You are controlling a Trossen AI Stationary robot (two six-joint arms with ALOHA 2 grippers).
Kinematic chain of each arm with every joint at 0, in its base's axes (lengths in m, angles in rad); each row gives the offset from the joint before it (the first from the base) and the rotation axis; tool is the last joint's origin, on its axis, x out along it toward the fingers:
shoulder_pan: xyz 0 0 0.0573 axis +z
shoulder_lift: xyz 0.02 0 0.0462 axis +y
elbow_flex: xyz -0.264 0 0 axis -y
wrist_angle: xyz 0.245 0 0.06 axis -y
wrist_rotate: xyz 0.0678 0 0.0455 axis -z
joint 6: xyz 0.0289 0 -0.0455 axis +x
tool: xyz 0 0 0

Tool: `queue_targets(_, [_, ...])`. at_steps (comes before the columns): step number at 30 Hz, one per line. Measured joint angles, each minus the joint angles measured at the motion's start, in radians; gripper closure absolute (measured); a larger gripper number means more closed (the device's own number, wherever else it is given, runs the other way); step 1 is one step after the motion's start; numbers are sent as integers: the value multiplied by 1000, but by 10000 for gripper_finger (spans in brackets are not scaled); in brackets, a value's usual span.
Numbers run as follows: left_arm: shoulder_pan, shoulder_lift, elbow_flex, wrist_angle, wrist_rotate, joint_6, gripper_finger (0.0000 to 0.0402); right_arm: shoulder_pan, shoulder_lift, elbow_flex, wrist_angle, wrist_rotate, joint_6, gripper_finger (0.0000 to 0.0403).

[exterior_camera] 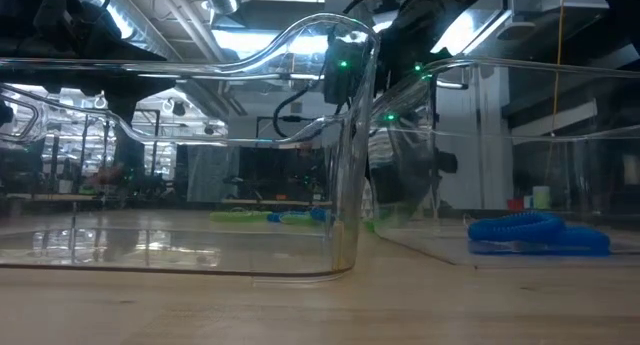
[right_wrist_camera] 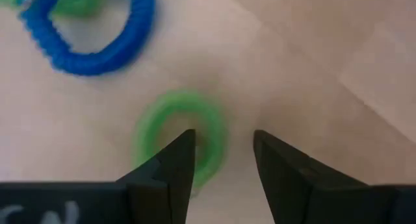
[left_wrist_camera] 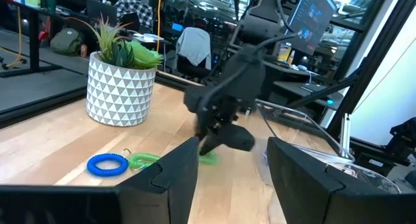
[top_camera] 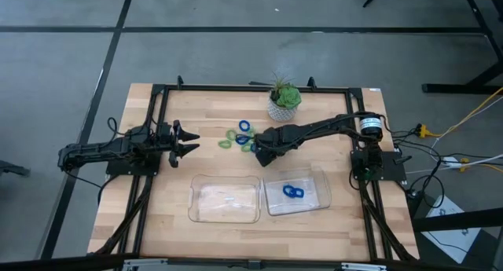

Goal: Sort spring keychains
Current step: Put the green spring keychain into the left transparent bin

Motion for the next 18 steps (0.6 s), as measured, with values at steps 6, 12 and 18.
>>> queue_targets(6, [0,0,0,0,0,0,224,-18,0,3,-71,45,-23,278])
queue_targets(12, [0,0,0,1,0,0,224,-51,-1,3,-66,-3,-25,310])
queue_targets(18, [0,0,0,1,0,0,224,-63,-2,4,-64,-28,-52,367])
